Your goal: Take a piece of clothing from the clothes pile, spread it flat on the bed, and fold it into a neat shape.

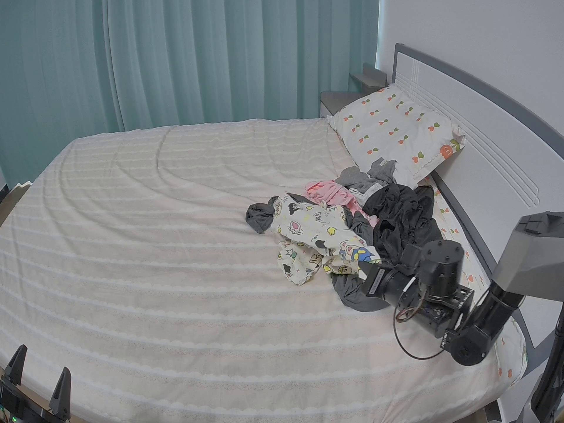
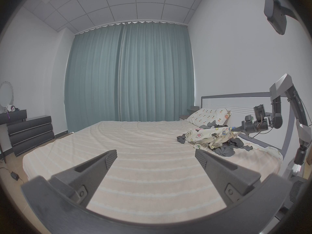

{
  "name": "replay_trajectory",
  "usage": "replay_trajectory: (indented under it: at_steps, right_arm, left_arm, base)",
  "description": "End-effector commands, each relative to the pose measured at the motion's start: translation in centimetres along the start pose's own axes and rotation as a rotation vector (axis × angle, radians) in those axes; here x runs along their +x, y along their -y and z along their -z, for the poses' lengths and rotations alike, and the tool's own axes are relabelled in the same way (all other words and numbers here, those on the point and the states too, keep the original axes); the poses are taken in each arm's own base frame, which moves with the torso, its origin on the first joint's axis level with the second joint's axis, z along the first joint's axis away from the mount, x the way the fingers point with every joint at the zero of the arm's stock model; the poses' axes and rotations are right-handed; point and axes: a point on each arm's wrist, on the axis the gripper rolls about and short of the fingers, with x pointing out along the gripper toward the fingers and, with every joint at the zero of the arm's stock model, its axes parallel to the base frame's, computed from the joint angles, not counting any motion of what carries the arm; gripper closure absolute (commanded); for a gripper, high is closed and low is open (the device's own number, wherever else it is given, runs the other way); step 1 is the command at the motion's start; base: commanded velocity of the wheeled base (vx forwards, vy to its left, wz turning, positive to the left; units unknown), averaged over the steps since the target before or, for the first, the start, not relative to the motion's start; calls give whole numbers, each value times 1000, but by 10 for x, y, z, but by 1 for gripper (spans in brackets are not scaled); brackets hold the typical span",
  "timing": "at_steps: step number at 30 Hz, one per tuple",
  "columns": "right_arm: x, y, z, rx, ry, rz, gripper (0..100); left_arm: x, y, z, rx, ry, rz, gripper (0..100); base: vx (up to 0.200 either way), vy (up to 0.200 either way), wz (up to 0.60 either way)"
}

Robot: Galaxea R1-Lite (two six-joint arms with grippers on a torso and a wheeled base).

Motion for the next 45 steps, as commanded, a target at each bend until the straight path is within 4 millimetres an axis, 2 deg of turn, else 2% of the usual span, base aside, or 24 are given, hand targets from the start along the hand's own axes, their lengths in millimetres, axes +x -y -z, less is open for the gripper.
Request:
replay_trajectory:
  at_steps: [1,2,3,13,14,16,18,19,20,24,26,27,28,29,31,33,37,42,45]
  right_arm:
    - [-42,-7,-2,-36,7,-88,100]
    - [-42,-7,-2,-36,7,-88,100]
    - [-44,-17,2,-58,-6,-125,100]
    - [-27,-80,-28,-141,152,-324,100]
    - [-24,-90,-42,-143,193,-343,100]
    - [-20,-100,-52,-141,200,-352,100]
    - [-15,-107,-55,-146,180,-354,100]
    - [-13,-113,-57,-146,178,-368,100]
    - [-11,-119,-59,-143,180,-385,100]
    - [-4,-142,-73,-134,199,-432,100]
    - [0,-153,-82,-125,220,-439,100]
    - [0,-153,-82,-125,220,-439,100]
    - [2,-163,-93,-118,235,-448,100]
    - [3,-166,-97,-117,238,-451,100]
    - [5,-173,-106,-113,253,-459,100]
    - [10,-179,-112,-108,261,-453,100]
    - [22,-186,-113,-92,296,-419,100]
    - [19,-192,-95,-96,252,-414,100]
    - [19,-194,-95,-91,251,-417,100]
  left_arm:
    - [0,0,5,40,2,0,0]
    - [0,0,5,40,2,0,0]
    - [0,0,5,32,1,7,0]
    - [3,1,1,27,-33,75,0]
    - [3,1,-22,-58,0,100,0]
    - [4,0,-81,-286,95,130,0]
    - [9,1,-112,-398,118,181,0]
    - [14,2,-116,-387,85,230,0]
    - [20,4,-115,-370,42,287,0]
    - [51,13,-89,-280,-219,519,0]
    - [70,17,-81,-235,-329,555,0]
    - [70,17,-81,-235,-329,555,0]
    - [88,21,-77,-206,-407,562,0]
    - [96,23,-76,-196,-427,570,0]
    - [106,28,-73,-190,-457,607,0]
    - [113,35,-61,-176,-521,667,0]
    - [125,50,-44,-150,-644,737,0]
    - [148,60,-32,-138,-695,739,0]
    - [154,63,-26,-135,-719,738,0]
  base:
    - [0,0,0]
    - [0,0,0]
    - [0,0,0]
    - [0,0,0]
    - [0,0,0]
    - [0,0,0]
    - [0,0,0]
    - [0,0,0]
    - [0,0,0]
    - [0,0,0]
    - [0,0,0]
    - [0,0,0]
    - [0,0,0]
    - [0,0,0]
    - [0,0,0]
    - [0,0,0]
    - [0,0,0]
    - [0,0,0]
    - [0,0,0]
